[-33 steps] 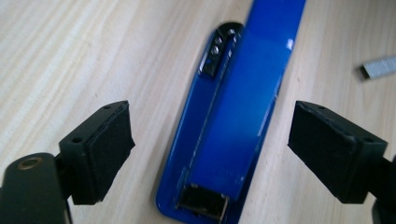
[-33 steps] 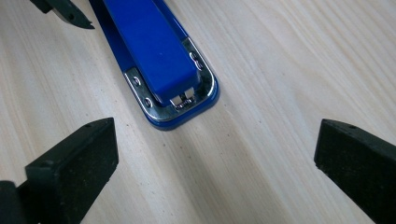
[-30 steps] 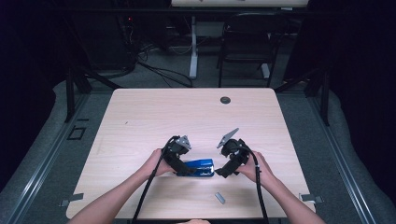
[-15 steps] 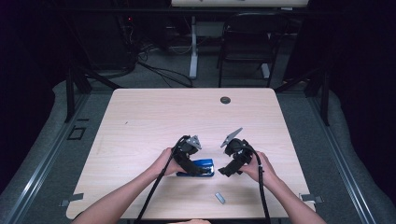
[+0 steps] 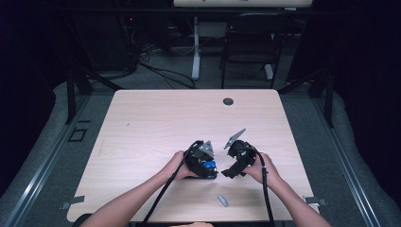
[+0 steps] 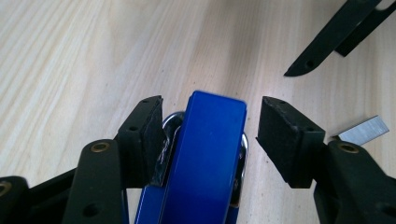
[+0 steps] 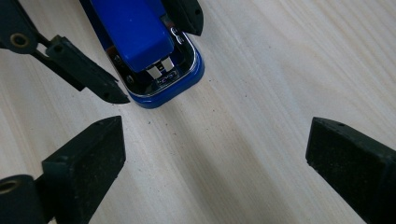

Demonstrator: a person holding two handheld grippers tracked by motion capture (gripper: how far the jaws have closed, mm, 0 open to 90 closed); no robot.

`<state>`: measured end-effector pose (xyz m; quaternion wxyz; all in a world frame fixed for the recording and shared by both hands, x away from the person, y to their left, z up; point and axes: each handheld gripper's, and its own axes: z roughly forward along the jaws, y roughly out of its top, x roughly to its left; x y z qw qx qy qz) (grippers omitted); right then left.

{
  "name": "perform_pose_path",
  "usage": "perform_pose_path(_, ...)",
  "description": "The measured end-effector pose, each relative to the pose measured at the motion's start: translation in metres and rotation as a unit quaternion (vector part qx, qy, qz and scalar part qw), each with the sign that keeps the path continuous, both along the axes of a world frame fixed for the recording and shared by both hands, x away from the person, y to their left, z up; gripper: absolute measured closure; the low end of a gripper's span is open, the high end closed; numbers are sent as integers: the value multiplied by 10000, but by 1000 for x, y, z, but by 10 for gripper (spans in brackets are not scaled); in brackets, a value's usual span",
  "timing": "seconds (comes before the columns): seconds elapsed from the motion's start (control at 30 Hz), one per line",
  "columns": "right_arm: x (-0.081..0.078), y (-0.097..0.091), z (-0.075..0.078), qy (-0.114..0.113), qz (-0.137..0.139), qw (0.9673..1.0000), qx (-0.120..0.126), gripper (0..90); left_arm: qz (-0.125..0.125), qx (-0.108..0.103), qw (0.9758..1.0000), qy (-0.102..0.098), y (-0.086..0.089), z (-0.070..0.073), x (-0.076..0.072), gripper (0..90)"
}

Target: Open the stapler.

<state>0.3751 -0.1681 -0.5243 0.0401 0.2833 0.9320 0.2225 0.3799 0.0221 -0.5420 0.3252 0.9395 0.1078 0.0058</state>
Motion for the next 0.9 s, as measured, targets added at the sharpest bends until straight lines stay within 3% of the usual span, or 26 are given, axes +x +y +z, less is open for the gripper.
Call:
perform_pose_path(0.2,1,-1,-2,35,-37,10000,71,54,-72,49,9999,-82,-4,-3,-2,497)
perform_pose_path(0.4,2,-1,-3,111,0,9999,73,55,46,26,9998,-175,-3,-2,-1,589)
perform_pose_path(0.6,3,-2,-3,110,0,9999,99,51,64,126,9994,-309,-4,-2,-3,597)
perform_pose_path(0.9,2,-1,-6,117,-97,9998,159,69,-57,-120,9994,-316,5,6,-2,612)
